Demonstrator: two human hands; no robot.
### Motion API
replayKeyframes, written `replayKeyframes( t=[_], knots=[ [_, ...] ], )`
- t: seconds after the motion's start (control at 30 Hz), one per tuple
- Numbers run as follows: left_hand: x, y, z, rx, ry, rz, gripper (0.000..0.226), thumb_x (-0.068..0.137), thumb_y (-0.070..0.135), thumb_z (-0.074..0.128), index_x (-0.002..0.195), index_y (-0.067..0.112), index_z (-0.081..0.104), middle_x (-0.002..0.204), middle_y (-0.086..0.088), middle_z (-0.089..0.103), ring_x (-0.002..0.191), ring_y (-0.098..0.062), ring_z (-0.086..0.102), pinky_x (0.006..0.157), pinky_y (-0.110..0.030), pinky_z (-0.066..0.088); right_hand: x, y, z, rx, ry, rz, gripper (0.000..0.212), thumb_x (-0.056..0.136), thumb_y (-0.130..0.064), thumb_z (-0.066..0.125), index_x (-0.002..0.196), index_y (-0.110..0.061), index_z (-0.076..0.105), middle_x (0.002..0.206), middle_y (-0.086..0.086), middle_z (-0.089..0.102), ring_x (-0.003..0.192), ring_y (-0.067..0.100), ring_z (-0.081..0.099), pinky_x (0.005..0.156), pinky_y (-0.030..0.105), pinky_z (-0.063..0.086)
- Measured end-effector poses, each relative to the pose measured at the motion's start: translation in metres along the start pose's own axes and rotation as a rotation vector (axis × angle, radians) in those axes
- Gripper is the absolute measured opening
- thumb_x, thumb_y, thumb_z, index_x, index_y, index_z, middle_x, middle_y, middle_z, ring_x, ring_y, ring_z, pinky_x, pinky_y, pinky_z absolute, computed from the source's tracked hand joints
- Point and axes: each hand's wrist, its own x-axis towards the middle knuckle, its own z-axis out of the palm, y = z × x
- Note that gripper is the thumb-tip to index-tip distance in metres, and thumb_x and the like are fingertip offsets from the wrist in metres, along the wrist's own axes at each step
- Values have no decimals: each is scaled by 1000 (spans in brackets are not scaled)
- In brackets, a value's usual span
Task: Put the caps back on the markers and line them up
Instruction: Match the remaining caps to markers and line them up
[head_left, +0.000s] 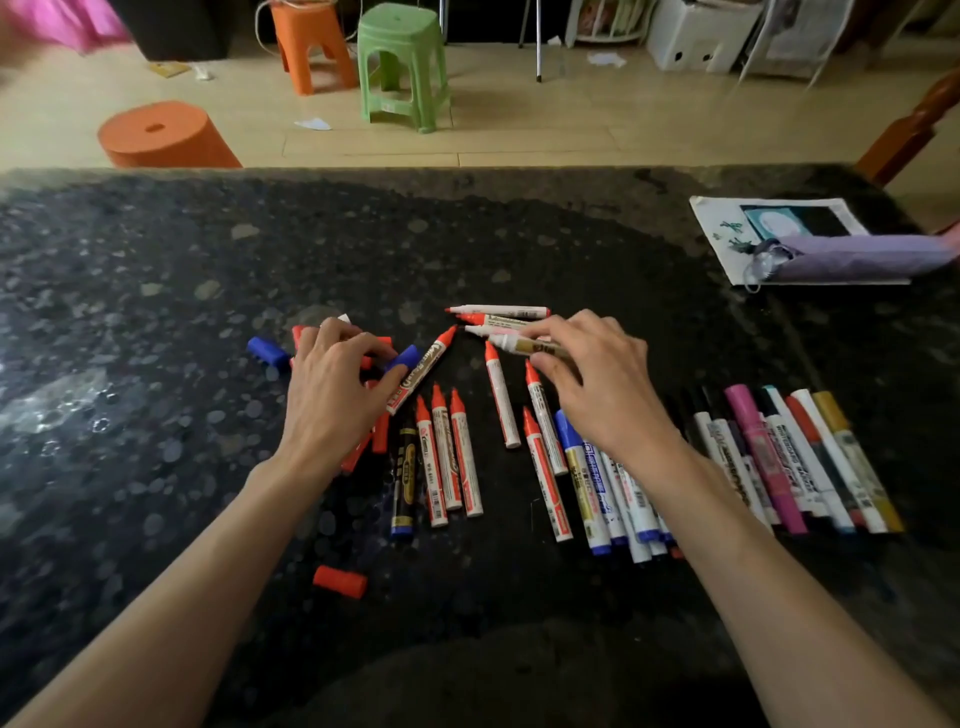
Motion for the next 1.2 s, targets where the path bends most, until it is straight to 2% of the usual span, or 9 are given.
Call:
replayKeyframes(
  t=[0.07,0.13,0.2,0.4,0.6,0.7,0.8,0.97,1.2],
  knots=[
    [-1,6,-4,-136,-33,72,18,89,33,76,106,26,72,106,12,64,107,-10,56,93,-28,47,-10,-1,-2,45,-31,2,30,104,-29,58,131,-41,59,107,-14,47,111,9,51,99,35,42],
    [-6,17,-11,-291,-75,77,18,91,26,75,108,24,69,98,19,66,98,3,63,85,-13,49,-17,-2,-5,91,-34,-5,29,104,-28,59,130,-39,61,108,-13,47,109,8,52,94,37,51],
    [-10,28,-16,-389,-122,73,20,91,20,75,110,22,67,99,21,68,98,11,63,80,-4,46,-20,-5,-7,111,-12,-29,28,103,-26,60,129,-37,63,109,-11,49,108,10,53,92,38,53],
    [-13,42,-20,-487,-170,122,23,89,19,77,109,24,68,101,15,72,97,-1,69,85,-24,53,-22,-15,-5,104,19,-72,31,103,-25,58,131,-35,65,114,-8,51,112,12,52,97,40,51],
    [-16,50,-24,-457,-222,156,22,95,22,70,116,25,72,94,11,75,87,-4,70,81,-29,57,-24,-14,-11,132,12,-123,35,101,-25,62,135,-32,66,115,-12,58,113,2,47,97,24,40],
    [-19,52,-26,-415,-267,189,18,99,19,63,115,22,73,81,7,73,76,-8,69,71,-23,54,-25,-15,-16,123,2,-151,36,101,-27,63,137,-24,66,126,-8,67,117,2,50,101,24,42],
    [-25,54,-25,-433,-240,194,17,100,14,62,111,21,73,76,2,73,72,-13,70,69,-32,53,-30,-21,-15,28,20,-173,34,100,-33,57,129,-20,70,115,-5,69,105,6,55,88,22,41],
    [-29,58,-25,-478,-175,165,21,98,10,64,108,25,74,71,0,70,62,-25,65,64,-47,50,-37,-28,-15,25,64,-175,40,100,-36,51,126,-16,72,101,0,70,94,16,63,77,31,50],
    [-36,61,-23,-471,-131,166,22,96,5,65,106,21,76,69,1,68,63,-20,62,59,-37,50,-44,-34,-5,111,118,-147,24,101,-23,65,120,-13,75,93,3,70,87,24,65,72,47,56]
  ],
)
